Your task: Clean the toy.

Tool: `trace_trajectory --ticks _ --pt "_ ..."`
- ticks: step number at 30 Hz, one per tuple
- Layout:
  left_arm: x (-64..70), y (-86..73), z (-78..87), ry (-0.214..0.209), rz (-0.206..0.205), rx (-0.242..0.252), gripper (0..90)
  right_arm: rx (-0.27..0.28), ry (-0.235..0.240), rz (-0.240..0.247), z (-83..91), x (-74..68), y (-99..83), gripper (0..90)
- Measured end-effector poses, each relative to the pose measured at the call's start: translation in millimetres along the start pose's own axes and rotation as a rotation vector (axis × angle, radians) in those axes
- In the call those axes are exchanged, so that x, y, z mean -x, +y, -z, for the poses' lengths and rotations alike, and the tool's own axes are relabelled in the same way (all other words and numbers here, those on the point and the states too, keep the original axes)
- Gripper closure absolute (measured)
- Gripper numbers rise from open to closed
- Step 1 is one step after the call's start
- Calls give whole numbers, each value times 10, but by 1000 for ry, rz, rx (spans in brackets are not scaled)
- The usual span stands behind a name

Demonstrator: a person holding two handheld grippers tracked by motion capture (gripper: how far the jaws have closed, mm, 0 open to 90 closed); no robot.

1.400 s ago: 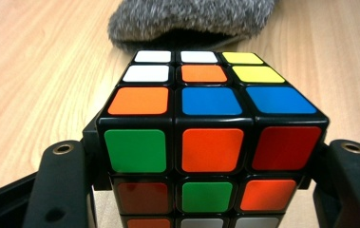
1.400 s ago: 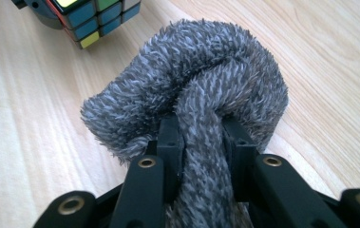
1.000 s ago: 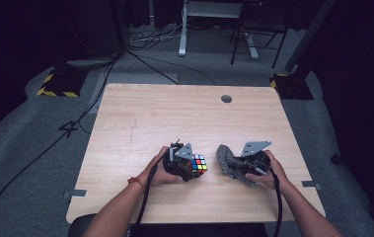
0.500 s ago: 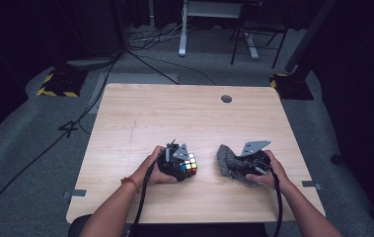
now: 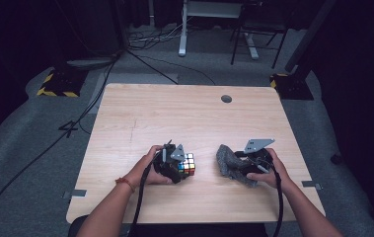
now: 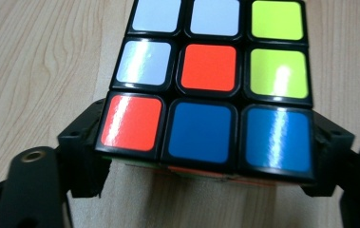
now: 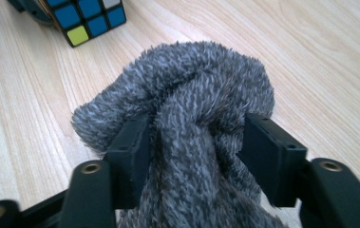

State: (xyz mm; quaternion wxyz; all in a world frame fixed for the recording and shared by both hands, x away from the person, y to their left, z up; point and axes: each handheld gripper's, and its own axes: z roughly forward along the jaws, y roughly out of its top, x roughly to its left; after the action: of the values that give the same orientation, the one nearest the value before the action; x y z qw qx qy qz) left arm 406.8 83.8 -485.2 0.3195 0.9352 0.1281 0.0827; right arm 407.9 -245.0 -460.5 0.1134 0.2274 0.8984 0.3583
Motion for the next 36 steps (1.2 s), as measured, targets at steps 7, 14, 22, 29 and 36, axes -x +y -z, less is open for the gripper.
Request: trace_trajectory --ticks 7,14,22,29,36 --pt "41 -49 50 27 -19 -70 163 41 -24 -1 66 -35 35 345" --pt "129 -50 129 3 -31 -89 161 105 -11 28 132 -159 116 333" --pt "271 -89 200 -43 -36 -87 206 151 21 87 133 -392 240 328" --pt "364 -117 284 -80 -36 -58 237 137 49 122 29 -547 294 327" --pt "505 -36 250 -98 -85 -64 248 120 54 128 -53 -586 294 326"
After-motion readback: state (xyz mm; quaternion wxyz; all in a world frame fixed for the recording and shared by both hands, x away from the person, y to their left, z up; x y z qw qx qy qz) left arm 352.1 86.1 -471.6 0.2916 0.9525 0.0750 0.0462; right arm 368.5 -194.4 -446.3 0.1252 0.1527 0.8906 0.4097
